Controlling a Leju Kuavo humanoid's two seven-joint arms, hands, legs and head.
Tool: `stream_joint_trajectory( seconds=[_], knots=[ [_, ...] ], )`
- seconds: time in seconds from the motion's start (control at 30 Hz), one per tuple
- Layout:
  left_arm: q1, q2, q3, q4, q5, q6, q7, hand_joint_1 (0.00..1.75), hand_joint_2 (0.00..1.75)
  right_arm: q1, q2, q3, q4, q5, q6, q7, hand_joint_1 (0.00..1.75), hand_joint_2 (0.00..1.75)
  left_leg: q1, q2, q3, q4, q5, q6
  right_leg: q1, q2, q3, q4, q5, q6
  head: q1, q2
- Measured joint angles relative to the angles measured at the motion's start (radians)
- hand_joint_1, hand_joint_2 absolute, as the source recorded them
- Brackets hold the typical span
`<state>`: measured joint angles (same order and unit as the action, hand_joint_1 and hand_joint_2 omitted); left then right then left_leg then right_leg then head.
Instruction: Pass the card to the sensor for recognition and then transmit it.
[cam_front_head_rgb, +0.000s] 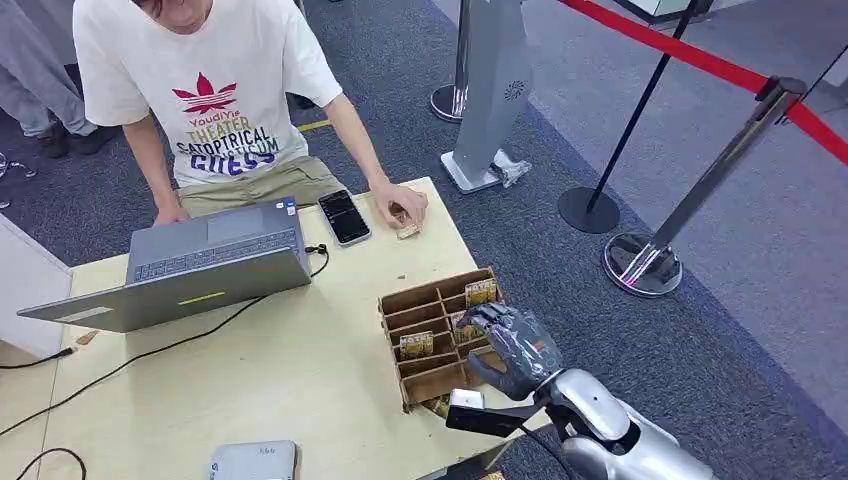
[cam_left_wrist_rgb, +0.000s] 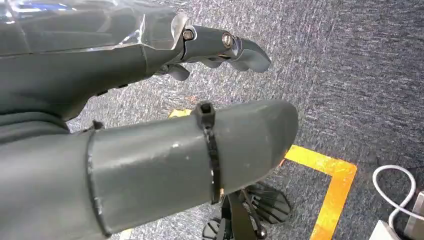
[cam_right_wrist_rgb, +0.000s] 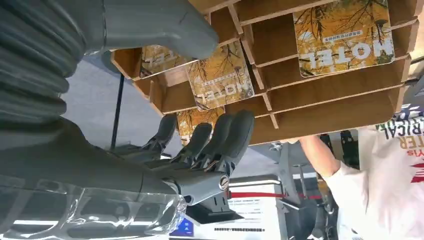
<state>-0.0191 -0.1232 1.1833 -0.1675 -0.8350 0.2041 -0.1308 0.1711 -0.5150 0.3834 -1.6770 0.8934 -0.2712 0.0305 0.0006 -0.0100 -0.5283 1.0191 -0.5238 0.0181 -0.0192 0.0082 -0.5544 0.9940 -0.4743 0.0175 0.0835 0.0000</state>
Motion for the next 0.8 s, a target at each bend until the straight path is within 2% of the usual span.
stream_joint_trajectory(
  seconds=[0.13,0.17,0.23,0.27,0.33,0.63,0.8],
  knots=[
    [0.000,0.000,0.006,0.000,0.000,0.000,0.000,0.00,0.00,0.002,-0.002,0.000,-0.001,-0.001,0.000,0.000,0.77,1.75,0.000,0.000,0.000,0.000,0.000,0.000,0.000,0.000,0.000,0.000,0.000,0.000,0.000,0.000],
    [0.000,-0.001,0.007,0.000,0.000,0.000,-0.002,0.00,0.00,0.002,-0.002,0.000,-0.002,-0.002,0.002,0.000,0.84,1.75,0.000,0.000,0.000,0.000,0.000,0.000,0.000,0.000,0.000,0.000,0.000,0.000,0.000,0.000],
    [0.000,-0.001,0.010,0.000,0.000,0.000,-0.006,0.00,0.00,0.002,-0.002,0.000,-0.001,-0.005,0.003,0.005,0.87,1.75,0.000,0.000,0.000,0.000,0.000,0.000,0.000,0.000,0.000,0.000,0.000,0.000,0.000,0.000],
    [0.000,-0.002,0.010,0.000,0.000,0.000,-0.007,0.00,0.00,0.002,-0.002,0.000,-0.001,-0.011,0.003,0.007,0.82,1.75,0.000,0.000,0.000,0.000,0.000,0.000,0.000,0.000,0.000,0.000,0.000,0.000,0.000,0.000],
    [0.000,-0.002,0.011,0.000,0.000,0.000,-0.008,0.00,0.00,0.004,-0.002,-0.002,0.000,-0.014,0.003,0.011,0.86,1.75,0.000,0.000,0.000,0.000,0.000,0.000,0.000,0.000,0.000,0.000,0.000,0.000,0.000,0.000],
    [0.002,-0.002,0.012,0.000,0.000,0.000,-0.008,0.00,0.00,0.033,-0.016,-0.019,0.001,-0.019,0.002,0.042,0.73,1.75,0.000,0.000,0.000,0.000,0.000,0.000,0.000,0.000,0.000,0.000,0.000,0.000,0.000,0.000],
    [0.003,-0.002,0.013,0.000,0.006,0.001,-0.006,0.00,0.00,0.034,-0.021,-0.024,0.002,-0.025,0.011,0.043,0.80,1.75,0.000,0.000,0.000,0.000,0.000,0.000,0.000,0.000,0.000,0.000,0.000,0.000,0.000,0.000]
  ],
)
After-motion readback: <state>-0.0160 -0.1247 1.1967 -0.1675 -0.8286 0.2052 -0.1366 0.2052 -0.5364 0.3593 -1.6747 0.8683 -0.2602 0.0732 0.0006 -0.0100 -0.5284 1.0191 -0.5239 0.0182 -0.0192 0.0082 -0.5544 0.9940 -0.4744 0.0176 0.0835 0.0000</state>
